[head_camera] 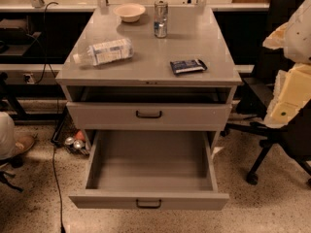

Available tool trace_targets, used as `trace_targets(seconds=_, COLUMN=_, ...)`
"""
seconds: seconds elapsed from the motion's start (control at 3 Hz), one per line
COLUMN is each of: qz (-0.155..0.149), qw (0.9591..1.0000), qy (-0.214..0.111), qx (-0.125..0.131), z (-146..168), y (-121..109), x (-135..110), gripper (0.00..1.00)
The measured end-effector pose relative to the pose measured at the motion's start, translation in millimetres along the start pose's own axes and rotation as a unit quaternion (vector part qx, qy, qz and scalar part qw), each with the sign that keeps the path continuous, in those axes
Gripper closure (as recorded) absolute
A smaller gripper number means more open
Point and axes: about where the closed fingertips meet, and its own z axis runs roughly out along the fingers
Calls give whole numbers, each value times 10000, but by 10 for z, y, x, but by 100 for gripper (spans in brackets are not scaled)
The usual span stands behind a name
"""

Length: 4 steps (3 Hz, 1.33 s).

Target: Close middle drawer

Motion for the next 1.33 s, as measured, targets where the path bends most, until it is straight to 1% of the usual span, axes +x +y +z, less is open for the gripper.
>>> trace_targets(seconds=0.33, qz=2, qw=10000, qy=2, qx=-18, z=17, y=11, x=1, gripper=0)
trace_targets(seconds=0.67, qz=34, qw=9994, qy=47, qx=-344, z=308, y=189, x=27, gripper=0)
trace_targets(seconds=1.0, qz=149, qw=9962, qy=140, qx=-846, z=897, y=533, x=2, gripper=0)
trace_targets(seconds=1.33, qz=354, qw=9861, qy=241, qx=-1605, z=1695, y=1019, x=26, gripper=0)
